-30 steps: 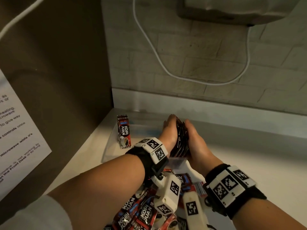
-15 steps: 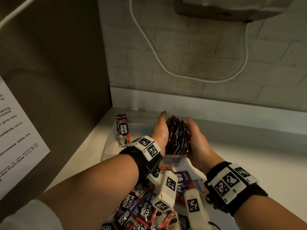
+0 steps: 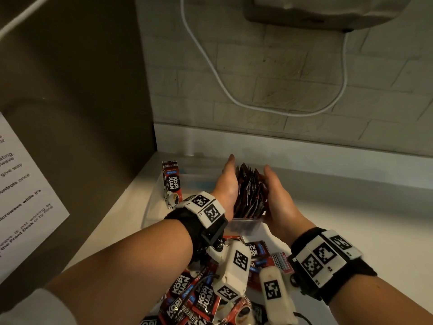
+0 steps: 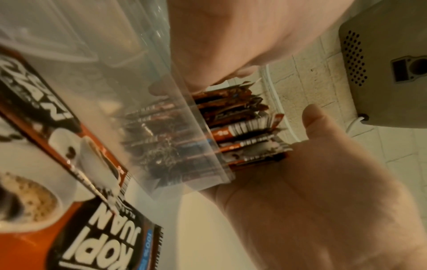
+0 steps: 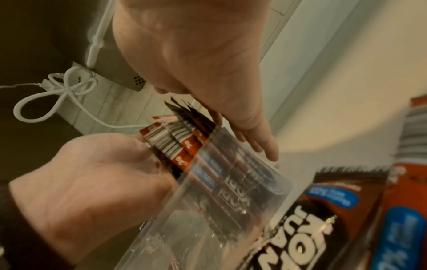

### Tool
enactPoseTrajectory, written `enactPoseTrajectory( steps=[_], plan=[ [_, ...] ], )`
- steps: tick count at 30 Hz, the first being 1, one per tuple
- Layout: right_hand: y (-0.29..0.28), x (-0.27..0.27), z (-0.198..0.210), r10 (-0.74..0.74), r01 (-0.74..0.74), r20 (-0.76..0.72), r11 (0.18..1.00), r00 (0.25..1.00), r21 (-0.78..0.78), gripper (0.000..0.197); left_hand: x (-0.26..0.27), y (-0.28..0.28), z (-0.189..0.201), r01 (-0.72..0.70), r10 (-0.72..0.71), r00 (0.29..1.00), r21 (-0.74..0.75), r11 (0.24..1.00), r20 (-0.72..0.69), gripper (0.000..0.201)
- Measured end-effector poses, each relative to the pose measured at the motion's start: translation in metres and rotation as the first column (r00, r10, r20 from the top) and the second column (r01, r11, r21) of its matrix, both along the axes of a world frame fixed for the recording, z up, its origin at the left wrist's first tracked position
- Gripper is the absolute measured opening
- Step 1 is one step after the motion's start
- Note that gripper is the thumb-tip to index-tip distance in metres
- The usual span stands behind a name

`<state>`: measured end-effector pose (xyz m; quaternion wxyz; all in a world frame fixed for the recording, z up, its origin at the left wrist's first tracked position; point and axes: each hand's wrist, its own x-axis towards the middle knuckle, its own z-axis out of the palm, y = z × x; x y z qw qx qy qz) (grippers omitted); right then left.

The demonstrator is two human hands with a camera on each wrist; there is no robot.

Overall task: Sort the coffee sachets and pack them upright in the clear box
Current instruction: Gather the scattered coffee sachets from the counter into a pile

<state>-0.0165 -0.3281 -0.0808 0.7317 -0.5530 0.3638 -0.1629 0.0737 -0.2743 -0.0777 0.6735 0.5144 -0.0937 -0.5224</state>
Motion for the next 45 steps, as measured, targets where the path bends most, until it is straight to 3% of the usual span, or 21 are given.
enactPoseTrajectory(
  steps=[10, 12, 14, 17, 20, 22, 23, 25, 26, 27, 30, 32, 34, 38, 40, 42, 45],
  plan=[
    [0.002, -0.003, 0.007, -0.028, 0.027, -0.032, 0.999, 0.999, -0.017, 0.035, -0.005, 0.016, 0.013, -0.024, 0.026, 0.999, 0.058, 0.998, -0.036, 0.058],
    [0.002, -0.005, 0.009, -0.030, 0.030, -0.024, 0.999, 0.999, -0.028, 0.040, -0.008, 0.020, 0.017, -0.024, 0.026, 0.999, 0.065, 0.998, -0.022, 0.061],
    [0.002, -0.007, 0.010, -0.030, 0.027, -0.042, 0.997, 0.999, -0.070, 0.057, -0.013, 0.026, 0.026, -0.036, 0.036, 0.999, 0.076, 0.996, 0.009, 0.066],
    [-0.001, -0.016, 0.012, -0.102, 0.082, -0.091, 0.977, 0.991, -0.199, 0.064, -0.012, 0.039, 0.036, -0.162, 0.129, 0.959, 0.114, 0.980, 0.251, 0.054],
    [-0.009, -0.039, 0.020, -0.148, 0.090, -0.119, 0.915, 0.982, -0.394, 0.038, 0.004, 0.067, 0.041, -0.212, 0.112, 0.829, 0.121, 0.970, 0.548, 0.037],
    [-0.013, -0.057, 0.019, -0.033, -0.105, -0.236, 0.830, 0.971, -0.548, 0.028, 0.013, 0.093, 0.039, -0.182, 0.019, 0.707, 0.156, 0.971, 0.707, 0.023],
    [-0.014, -0.065, 0.017, 0.054, -0.280, -0.359, 0.737, 0.932, -0.616, 0.022, 0.018, 0.109, 0.037, -0.158, -0.047, 0.640, 0.192, 0.969, 0.767, 0.018],
    [-0.012, -0.078, 0.011, 0.185, -0.654, -0.651, 0.440, 0.737, -0.616, 0.007, 0.022, 0.143, 0.032, -0.080, -0.208, 0.524, 0.291, 0.953, 0.826, 0.018],
    [-0.009, -0.082, 0.007, 0.209, -0.763, -0.739, 0.282, 0.640, -0.581, 0.020, 0.024, 0.160, 0.029, -0.041, -0.301, 0.467, 0.360, 0.932, 0.832, 0.023],
    [-0.005, -0.084, 0.001, 0.247, -0.806, -0.767, 0.176, 0.592, -0.565, 0.037, 0.027, 0.178, 0.023, -0.029, -0.396, 0.413, 0.447, 0.894, 0.820, 0.026],
    [0.010, -0.087, -0.015, 0.352, -0.851, -0.791, 0.033, 0.500, -0.524, 0.070, 0.031, 0.224, 0.011, -0.115, -0.647, 0.317, 0.705, 0.700, 0.694, 0.040],
    [0.019, -0.089, -0.023, 0.244, -0.903, -0.890, -0.097, 0.386, -0.418, 0.081, 0.032, 0.244, 0.003, -0.132, -0.769, 0.294, 0.821, 0.555, 0.567, 0.064],
    [0.025, -0.092, -0.022, 0.180, -0.911, -0.912, -0.125, 0.368, -0.393, 0.086, 0.029, 0.261, -0.005, -0.128, -0.844, 0.269, 0.886, 0.446, 0.464, 0.087],
    [0.033, -0.098, -0.009, 0.214, -0.885, -0.886, -0.138, 0.411, -0.444, 0.080, 0.017, 0.285, -0.019, -0.127, -0.882, 0.263, 0.920, 0.370, 0.391, 0.130],
    [0.038, -0.102, -0.003, 0.211, -0.883, -0.888, -0.159, 0.407, -0.442, 0.071, 0.011, 0.287, -0.024, -0.157, -0.884, 0.206, 0.906, 0.393, 0.419, 0.128],
    [0.043, -0.104, -0.001, 0.201, -0.863, -0.879, -0.192, 0.431, -0.467, 0.063, 0.009, 0.286, -0.028, -0.167, -0.852, 0.146, 0.861, 0.480, 0.503, 0.114],
    [0.046, -0.103, -0.004, 0.156, -0.854, -0.874, -0.192, 0.459, -0.483, 0.056, 0.006, 0.280, -0.030, -0.100, -0.773, 0.153, 0.787, 0.608, 0.616, 0.093]
  ],
)
